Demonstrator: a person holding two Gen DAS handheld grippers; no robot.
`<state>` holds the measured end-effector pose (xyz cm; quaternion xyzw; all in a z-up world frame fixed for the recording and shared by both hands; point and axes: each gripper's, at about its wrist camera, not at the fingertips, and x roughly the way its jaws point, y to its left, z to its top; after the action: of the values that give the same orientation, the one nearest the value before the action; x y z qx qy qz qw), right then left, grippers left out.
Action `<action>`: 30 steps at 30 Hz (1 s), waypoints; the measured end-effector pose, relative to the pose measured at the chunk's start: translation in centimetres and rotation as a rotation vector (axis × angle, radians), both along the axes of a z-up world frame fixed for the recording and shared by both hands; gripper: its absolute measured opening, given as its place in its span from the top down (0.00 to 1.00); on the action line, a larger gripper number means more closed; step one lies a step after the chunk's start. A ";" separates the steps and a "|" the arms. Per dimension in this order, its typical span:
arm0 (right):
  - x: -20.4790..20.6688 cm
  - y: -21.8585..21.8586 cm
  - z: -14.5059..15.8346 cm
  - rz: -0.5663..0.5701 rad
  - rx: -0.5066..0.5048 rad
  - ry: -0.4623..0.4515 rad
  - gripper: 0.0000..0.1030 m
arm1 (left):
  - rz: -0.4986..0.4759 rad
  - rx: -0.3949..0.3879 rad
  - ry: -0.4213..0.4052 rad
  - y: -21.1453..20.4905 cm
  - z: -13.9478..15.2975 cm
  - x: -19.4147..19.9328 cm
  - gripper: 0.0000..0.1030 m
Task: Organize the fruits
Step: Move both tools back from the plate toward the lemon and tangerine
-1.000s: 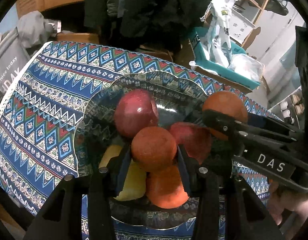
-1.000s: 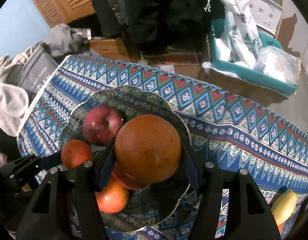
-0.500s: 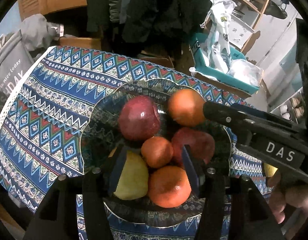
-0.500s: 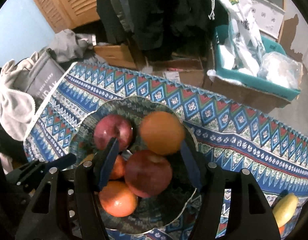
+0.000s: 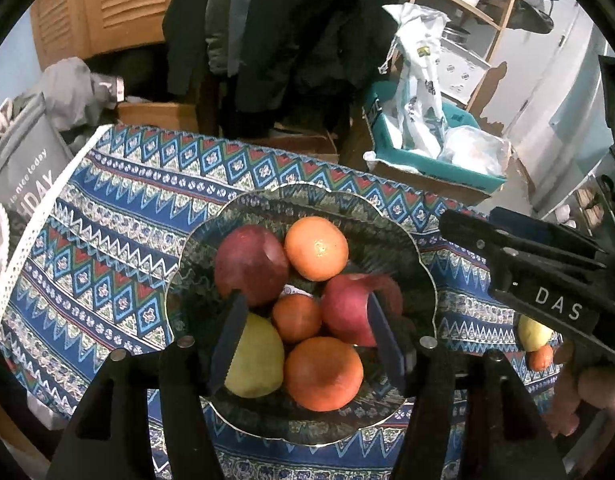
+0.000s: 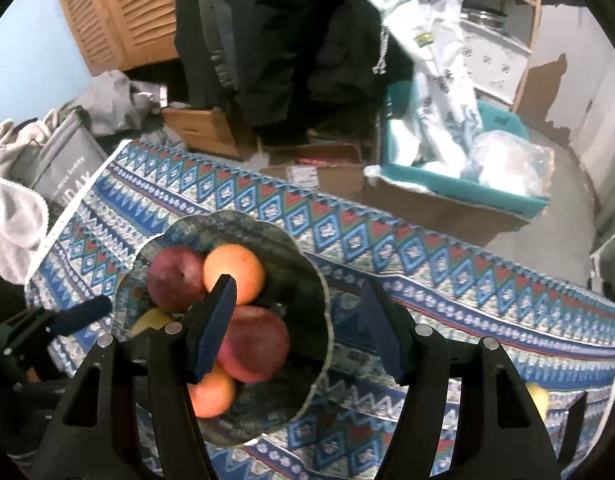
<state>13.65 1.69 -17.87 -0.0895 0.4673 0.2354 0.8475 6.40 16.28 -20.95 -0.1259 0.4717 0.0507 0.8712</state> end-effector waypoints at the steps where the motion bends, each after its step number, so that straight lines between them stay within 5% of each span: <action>1: -0.1 -0.2 0.2 -0.003 -0.007 -0.008 0.36 | -0.005 0.007 -0.006 -0.2 0.3 -0.1 0.37; 30: -5.0 -11.5 4.2 -0.170 -0.090 -0.100 0.36 | -0.182 0.064 -0.084 -8.3 4.9 -2.3 0.23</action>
<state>8.64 -9.83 -13.62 -0.0990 0.4403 0.1365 0.8819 4.07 7.97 -16.10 -0.0566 0.4424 -0.0187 0.8949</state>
